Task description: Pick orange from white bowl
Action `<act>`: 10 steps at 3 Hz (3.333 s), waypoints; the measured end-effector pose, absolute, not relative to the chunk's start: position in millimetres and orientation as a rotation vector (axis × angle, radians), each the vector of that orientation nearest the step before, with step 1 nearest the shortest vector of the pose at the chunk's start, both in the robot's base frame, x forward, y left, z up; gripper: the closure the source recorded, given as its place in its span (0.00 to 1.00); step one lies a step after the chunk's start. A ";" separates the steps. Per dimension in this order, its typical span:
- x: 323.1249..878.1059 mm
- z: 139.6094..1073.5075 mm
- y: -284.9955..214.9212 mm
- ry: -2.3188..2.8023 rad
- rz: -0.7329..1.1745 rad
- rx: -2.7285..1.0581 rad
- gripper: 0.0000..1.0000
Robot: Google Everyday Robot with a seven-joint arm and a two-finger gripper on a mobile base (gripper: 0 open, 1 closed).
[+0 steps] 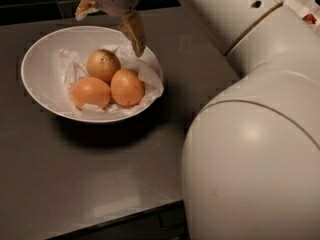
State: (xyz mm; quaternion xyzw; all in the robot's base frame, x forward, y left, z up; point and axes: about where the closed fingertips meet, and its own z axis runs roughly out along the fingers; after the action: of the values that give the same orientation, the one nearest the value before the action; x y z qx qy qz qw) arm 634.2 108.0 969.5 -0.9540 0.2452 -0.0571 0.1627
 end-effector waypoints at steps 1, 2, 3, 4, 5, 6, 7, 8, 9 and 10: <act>636.8 966.2 114.1 0.659 -0.170 -2.728 0.24; 636.0 967.0 121.2 0.614 -0.173 -2.737 0.24; 632.5 968.2 126.2 0.581 -0.176 -2.742 0.17; 628.4 968.6 132.5 0.544 -0.168 -2.747 0.18; 621.3 964.2 138.3 0.466 -0.144 -2.777 0.21; 617.6 957.9 143.3 0.390 -0.112 -2.804 0.21; 615.6 954.6 145.9 0.341 -0.098 -2.819 0.20; 618.2 948.5 146.2 0.317 -0.084 -2.825 0.21; 620.7 942.3 145.0 0.312 -0.068 -2.826 0.22; 621.7 936.5 144.5 0.311 -0.049 -2.829 0.22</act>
Offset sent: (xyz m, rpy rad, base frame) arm -0.0096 0.0085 -0.0005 -0.0449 0.0112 0.0982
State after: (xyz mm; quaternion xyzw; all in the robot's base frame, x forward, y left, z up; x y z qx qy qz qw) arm 621.7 144.5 936.5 -0.9831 0.1082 -0.0169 0.1470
